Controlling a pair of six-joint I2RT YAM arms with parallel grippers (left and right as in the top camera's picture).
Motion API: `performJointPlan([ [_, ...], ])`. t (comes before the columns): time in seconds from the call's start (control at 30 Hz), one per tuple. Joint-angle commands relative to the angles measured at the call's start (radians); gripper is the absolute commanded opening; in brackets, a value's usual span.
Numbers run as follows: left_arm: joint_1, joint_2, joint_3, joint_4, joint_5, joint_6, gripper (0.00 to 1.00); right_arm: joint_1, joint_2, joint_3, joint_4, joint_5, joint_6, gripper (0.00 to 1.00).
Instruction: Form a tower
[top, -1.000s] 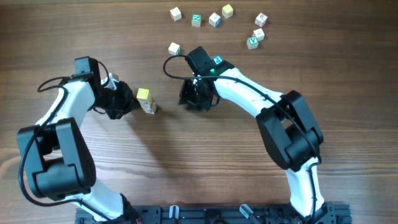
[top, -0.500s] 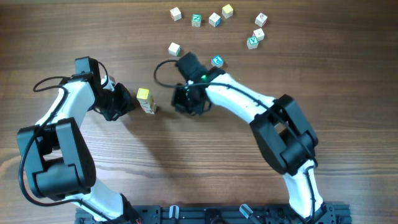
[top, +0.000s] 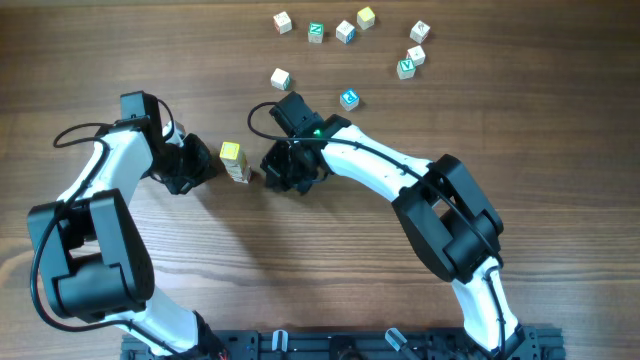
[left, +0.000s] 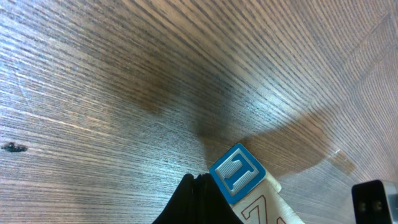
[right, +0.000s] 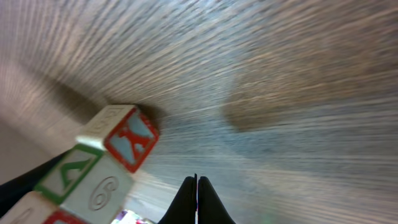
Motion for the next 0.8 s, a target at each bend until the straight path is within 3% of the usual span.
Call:
performJointPlan([
  [0.0,-0.001,0.009,-0.006,-0.001,0.006,0.005,0.04,-0.001,0.026,-0.008,0.021,-0.022,0.092,0.04],
  [0.43,-0.001,0.009,-0.006,-0.001,0.006,0.005,0.04,-0.001,0.093,-0.008,0.222,-0.128,0.126,0.04],
  [0.77,-0.001,0.009,-0.006,-0.002,0.036,0.005,0.04,-0.001,0.093,-0.008,0.226,-0.127,0.133,0.04],
])
